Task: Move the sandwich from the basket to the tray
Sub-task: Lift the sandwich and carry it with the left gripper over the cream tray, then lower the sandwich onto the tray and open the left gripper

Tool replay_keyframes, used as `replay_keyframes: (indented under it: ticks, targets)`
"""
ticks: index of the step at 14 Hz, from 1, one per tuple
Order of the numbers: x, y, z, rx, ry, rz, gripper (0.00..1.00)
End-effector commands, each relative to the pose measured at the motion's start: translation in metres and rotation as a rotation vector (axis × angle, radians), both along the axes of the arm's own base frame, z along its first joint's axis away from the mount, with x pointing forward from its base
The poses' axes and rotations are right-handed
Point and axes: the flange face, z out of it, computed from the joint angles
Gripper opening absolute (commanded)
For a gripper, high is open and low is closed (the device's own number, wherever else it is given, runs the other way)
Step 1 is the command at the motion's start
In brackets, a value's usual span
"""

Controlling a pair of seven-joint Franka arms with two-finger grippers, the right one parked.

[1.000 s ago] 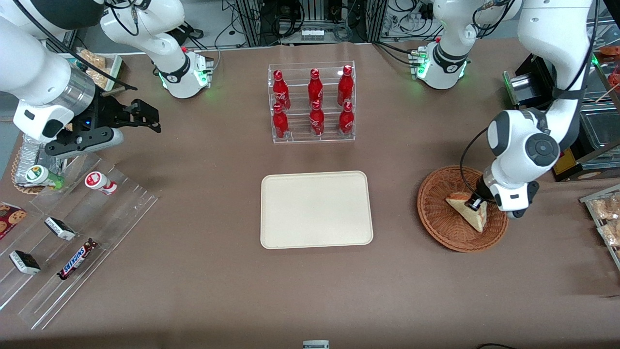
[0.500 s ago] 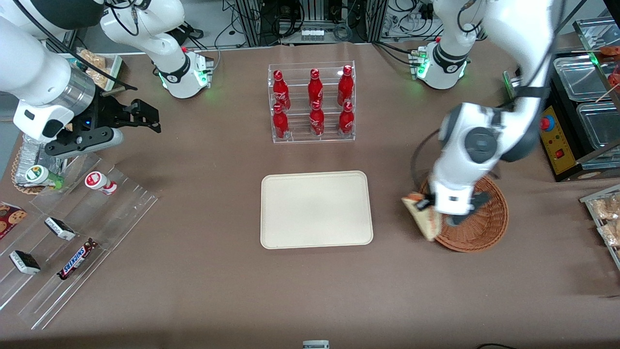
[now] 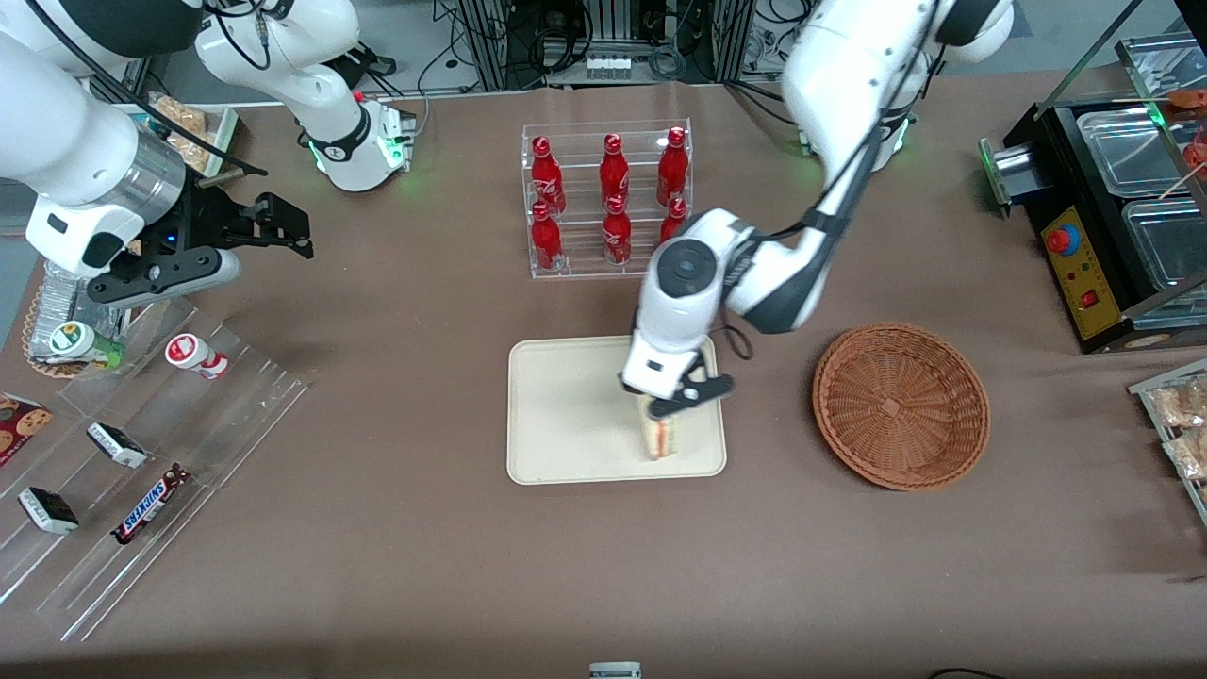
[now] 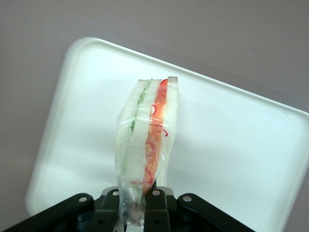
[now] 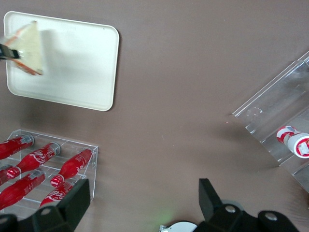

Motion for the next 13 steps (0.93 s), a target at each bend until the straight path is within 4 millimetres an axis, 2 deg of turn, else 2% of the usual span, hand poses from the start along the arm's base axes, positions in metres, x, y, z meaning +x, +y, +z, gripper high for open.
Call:
replay_keyframes:
  ticks: [1, 3, 5, 6, 8, 9, 12, 13]
  targets:
    - [-0.012, -0.029, -0.011, 0.017, -0.063, 0.001, 0.02]
    - [-0.023, -0.041, -0.025, 0.042, -0.090, -0.033, 0.02]
    - [-0.026, -0.043, -0.037, 0.057, -0.090, -0.050, 0.06]
    - [-0.027, -0.043, -0.041, 0.058, -0.085, -0.051, 0.19]
    - [-0.026, -0.043, -0.036, 0.045, -0.085, -0.040, 1.00]
    - [-0.024, -0.043, -0.024, 0.037, -0.092, -0.036, 1.00]
    - [-0.019, -0.033, 0.052, 0.028, -0.120, -0.022, 1.00]
    - [-0.016, -0.021, 0.077, 0.044, -0.117, -0.008, 1.00]
